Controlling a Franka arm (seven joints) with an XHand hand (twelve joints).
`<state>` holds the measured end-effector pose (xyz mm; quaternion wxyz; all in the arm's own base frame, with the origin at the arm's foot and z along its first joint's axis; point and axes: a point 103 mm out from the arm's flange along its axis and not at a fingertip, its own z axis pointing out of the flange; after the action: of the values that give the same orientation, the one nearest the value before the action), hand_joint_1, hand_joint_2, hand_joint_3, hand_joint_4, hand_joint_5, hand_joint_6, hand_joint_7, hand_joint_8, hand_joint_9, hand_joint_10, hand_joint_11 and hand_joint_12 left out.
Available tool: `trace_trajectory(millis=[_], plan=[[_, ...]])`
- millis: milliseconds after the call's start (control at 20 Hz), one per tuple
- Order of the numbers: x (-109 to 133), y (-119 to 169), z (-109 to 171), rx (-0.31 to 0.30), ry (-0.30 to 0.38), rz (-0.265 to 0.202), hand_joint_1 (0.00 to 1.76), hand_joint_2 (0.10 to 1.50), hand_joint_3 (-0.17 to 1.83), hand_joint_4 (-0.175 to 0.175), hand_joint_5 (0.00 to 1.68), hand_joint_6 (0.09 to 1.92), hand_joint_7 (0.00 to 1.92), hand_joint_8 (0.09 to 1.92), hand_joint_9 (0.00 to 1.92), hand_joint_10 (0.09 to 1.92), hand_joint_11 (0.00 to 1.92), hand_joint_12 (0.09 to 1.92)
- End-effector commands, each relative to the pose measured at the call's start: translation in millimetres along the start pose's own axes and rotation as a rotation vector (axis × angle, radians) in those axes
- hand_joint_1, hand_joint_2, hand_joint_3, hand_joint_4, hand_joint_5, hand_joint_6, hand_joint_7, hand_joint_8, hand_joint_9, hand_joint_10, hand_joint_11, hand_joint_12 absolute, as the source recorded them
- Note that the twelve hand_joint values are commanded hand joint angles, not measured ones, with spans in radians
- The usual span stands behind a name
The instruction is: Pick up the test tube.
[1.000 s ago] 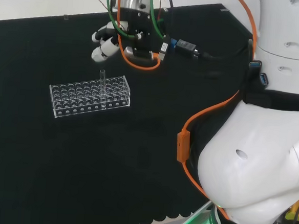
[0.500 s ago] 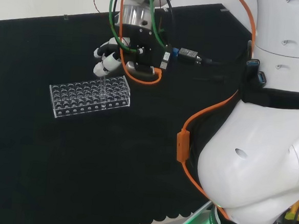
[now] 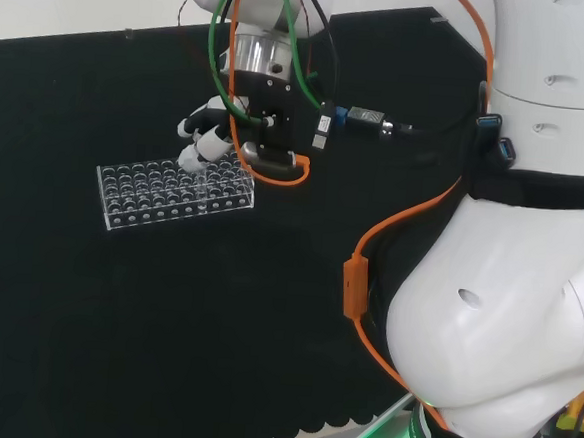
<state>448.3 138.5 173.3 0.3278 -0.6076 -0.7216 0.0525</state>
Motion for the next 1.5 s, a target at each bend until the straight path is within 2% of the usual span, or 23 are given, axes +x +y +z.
trace_trajectory(millis=[50,350,650,1100,1500], plan=[[1,8,3,-0.012,-0.013,-0.003,0.89,1.04,-0.17,0.014,0.39,0.09,0.27,0.80,0.15,0.94,0.00,1.25],[-5,13,-1,-0.027,-0.034,0.004,0.95,1.04,-0.17,0.000,0.47,0.13,0.38,0.79,0.22,0.93,0.00,1.35],[-13,13,-6,-0.034,-0.048,0.016,0.97,1.04,-0.17,-0.007,0.39,0.45,0.45,0.79,0.26,0.91,0.00,1.40],[-14,13,-3,-0.044,-0.053,0.011,0.99,1.04,-0.17,-0.012,0.37,0.60,0.49,0.80,0.29,0.92,0.00,1.44],[-6,20,3,-0.042,-0.085,0.005,1.04,1.02,-0.17,-0.035,0.50,0.80,0.69,0.79,0.42,0.89,0.00,1.56]])
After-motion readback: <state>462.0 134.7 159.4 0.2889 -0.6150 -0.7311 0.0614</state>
